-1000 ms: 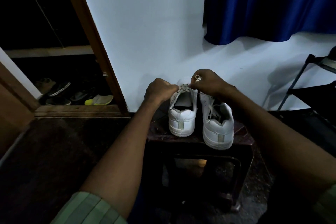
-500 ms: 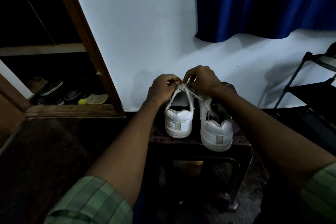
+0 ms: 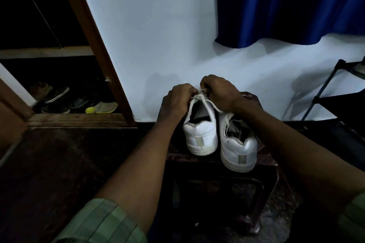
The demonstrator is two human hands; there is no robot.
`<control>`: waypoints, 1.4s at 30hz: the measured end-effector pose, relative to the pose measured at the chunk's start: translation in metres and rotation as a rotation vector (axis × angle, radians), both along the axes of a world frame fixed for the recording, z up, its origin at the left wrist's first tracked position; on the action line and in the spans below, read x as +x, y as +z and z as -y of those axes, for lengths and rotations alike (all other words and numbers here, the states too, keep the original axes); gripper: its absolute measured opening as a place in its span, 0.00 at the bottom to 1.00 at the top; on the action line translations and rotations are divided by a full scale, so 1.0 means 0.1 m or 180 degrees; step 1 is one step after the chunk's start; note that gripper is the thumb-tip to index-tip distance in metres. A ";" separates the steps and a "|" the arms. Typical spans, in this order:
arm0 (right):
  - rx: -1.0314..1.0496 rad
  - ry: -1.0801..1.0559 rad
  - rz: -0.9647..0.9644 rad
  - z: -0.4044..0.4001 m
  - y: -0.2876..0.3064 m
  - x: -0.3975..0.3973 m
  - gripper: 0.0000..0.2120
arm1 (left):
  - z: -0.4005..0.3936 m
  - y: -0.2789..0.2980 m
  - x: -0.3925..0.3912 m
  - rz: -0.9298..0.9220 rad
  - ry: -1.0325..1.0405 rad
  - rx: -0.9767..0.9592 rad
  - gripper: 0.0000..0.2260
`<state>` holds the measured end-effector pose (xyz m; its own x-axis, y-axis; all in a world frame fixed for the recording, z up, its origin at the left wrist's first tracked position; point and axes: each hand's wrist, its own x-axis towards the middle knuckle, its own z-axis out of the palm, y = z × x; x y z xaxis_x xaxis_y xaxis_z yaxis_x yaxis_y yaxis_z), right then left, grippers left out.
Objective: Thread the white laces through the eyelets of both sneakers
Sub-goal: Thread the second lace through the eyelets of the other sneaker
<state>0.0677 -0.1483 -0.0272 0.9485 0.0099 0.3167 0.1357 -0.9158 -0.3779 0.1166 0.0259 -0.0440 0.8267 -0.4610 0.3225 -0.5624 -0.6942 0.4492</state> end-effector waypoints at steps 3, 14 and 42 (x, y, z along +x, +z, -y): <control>0.0010 -0.0075 -0.0039 -0.01 0.03 -0.02 0.05 | 0.02 0.02 0.04 -0.0134 0.0175 -0.0197 0.09; 0.0603 0.0059 -0.0361 0.12 0.10 -0.13 0.06 | -0.21 -0.01 0.18 -0.1132 -0.0751 -0.0783 0.04; 0.0309 -0.0128 -0.0131 0.05 0.04 -0.13 0.08 | -0.06 -0.12 0.09 -0.0170 -0.0277 -0.0424 0.05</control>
<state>0.0549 -0.1535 -0.0230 0.9597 -0.0574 0.2750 0.0820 -0.8790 -0.4696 0.1259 0.0321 -0.0556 0.8031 -0.4877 0.3423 -0.5907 -0.5763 0.5648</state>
